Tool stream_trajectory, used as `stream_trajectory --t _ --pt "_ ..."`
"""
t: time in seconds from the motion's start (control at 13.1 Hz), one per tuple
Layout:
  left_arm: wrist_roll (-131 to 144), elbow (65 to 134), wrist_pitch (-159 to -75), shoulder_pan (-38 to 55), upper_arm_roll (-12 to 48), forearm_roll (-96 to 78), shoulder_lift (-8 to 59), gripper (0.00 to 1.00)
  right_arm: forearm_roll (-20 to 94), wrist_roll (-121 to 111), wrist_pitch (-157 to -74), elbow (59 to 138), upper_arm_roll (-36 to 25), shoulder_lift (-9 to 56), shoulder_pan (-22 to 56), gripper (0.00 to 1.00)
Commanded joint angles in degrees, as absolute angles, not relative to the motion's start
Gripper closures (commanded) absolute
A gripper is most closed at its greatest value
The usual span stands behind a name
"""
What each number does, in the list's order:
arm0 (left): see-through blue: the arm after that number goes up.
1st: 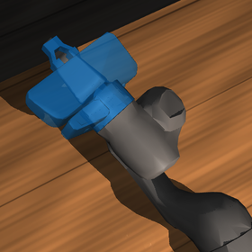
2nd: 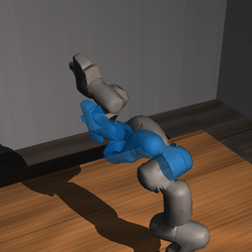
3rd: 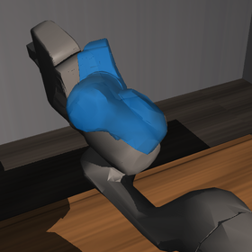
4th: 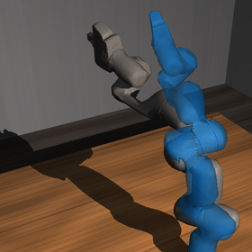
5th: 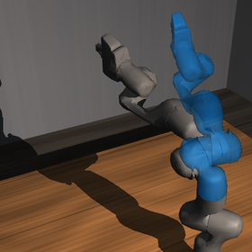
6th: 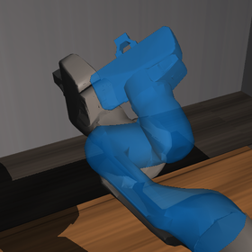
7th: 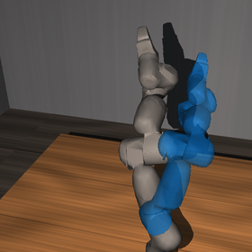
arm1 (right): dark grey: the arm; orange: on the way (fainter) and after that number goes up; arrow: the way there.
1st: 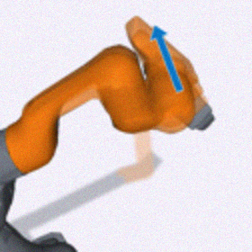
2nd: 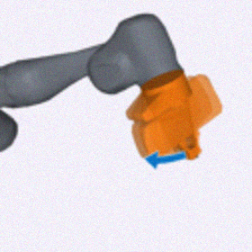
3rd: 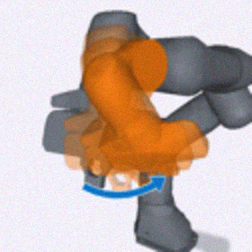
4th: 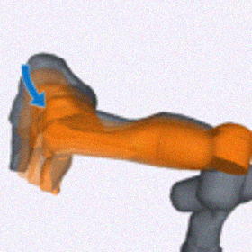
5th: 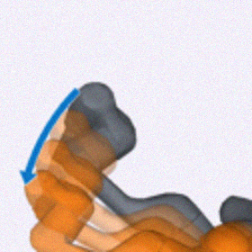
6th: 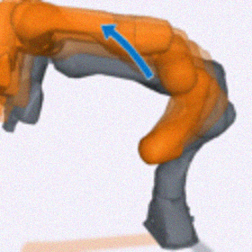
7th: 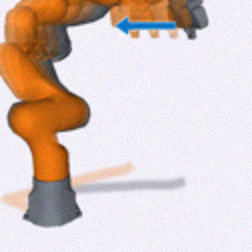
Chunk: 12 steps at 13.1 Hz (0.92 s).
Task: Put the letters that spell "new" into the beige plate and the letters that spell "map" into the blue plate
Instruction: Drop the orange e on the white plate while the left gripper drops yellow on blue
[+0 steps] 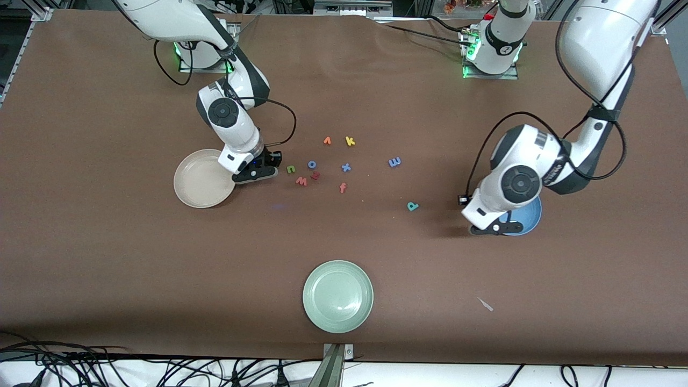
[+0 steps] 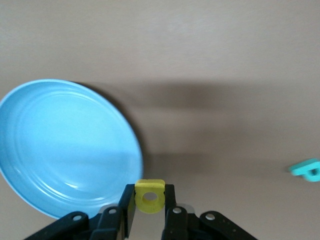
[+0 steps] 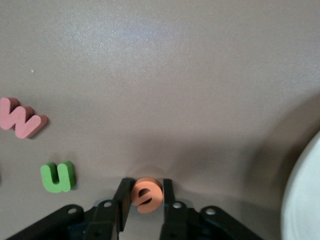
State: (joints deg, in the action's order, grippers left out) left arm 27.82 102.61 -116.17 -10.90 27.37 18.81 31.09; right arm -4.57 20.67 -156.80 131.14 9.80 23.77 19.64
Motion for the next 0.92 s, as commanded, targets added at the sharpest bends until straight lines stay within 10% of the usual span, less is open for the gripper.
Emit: stream_trajectory --t 0.0,0.38,0.53,0.61,0.84 --pt "23.65 117.11 -126.51 -17.29 29.44 17.05 21.56 0.94 -5.62 21.36 -156.54 132.01 9.49 23.56 19.69 0.80" --pt "22.50 125.50 -134.11 -24.26 32.43 17.05 19.51 0.82 -5.71 12.86 -149.68 130.96 5.63 17.94 19.34 0.80" --pt "22.41 125.07 -134.12 -24.52 32.34 17.66 21.09 0.15 -5.71 8.90 -146.62 130.08 4.31 16.97 19.07 0.80" --pt "22.06 124.63 -133.77 -24.52 32.43 17.67 21.09 0.00 -5.71 6.53 -146.34 129.99 3.44 16.79 18.99 0.80" --pt "22.93 122.09 -132.81 -23.82 32.52 16.97 20.92 0.00 -5.80 1.24 -145.99 129.90 0.97 16.35 18.90 0.79"
